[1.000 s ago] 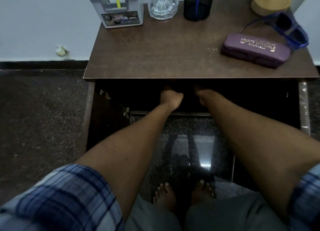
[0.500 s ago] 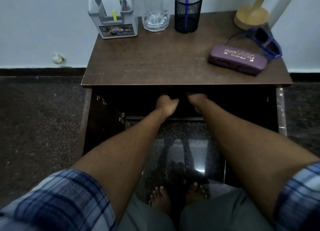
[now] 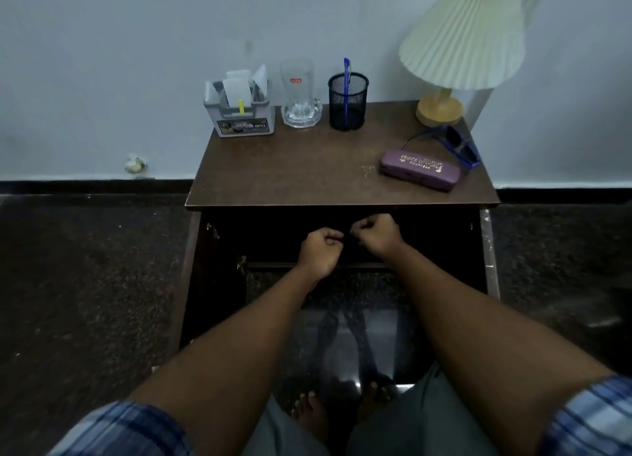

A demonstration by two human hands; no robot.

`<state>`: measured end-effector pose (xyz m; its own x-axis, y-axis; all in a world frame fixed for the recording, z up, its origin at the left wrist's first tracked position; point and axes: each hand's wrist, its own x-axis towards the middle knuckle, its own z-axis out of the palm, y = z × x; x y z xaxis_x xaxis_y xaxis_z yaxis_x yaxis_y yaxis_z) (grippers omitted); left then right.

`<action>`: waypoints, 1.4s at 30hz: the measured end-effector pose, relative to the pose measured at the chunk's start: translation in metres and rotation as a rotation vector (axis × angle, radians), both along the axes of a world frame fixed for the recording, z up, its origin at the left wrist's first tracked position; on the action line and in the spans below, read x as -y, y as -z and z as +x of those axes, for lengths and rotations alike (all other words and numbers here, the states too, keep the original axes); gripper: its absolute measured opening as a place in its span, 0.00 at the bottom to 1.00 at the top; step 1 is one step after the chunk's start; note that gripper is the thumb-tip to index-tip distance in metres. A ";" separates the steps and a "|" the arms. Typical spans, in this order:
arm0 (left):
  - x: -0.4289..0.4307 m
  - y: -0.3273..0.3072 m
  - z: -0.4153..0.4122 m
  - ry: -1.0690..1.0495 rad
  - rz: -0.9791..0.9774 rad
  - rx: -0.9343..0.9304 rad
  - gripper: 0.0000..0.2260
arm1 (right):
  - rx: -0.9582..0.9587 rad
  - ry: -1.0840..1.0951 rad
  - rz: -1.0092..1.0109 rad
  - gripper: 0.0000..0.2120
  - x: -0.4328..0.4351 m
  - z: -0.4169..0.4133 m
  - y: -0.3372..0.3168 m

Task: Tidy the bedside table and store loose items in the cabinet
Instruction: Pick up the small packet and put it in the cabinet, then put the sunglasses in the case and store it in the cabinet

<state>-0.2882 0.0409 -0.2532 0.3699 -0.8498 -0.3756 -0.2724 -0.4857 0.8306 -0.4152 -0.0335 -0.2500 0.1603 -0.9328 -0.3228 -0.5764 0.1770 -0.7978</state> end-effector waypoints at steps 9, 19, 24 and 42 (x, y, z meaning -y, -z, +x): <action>-0.018 -0.051 -0.036 0.078 -0.175 -0.034 0.15 | 0.197 -0.128 -0.139 0.05 -0.016 -0.043 -0.076; 0.034 -0.112 -0.075 0.104 -0.367 -0.045 0.11 | -0.060 0.220 -0.636 0.03 0.052 -0.129 -0.131; 0.060 -0.115 -0.083 0.075 -0.380 -0.029 0.14 | -0.192 0.273 -0.589 0.06 0.087 -0.144 -0.121; 0.048 -0.114 -0.060 -0.084 -0.426 -0.172 0.13 | -0.158 0.318 -0.532 0.10 0.101 -0.136 -0.114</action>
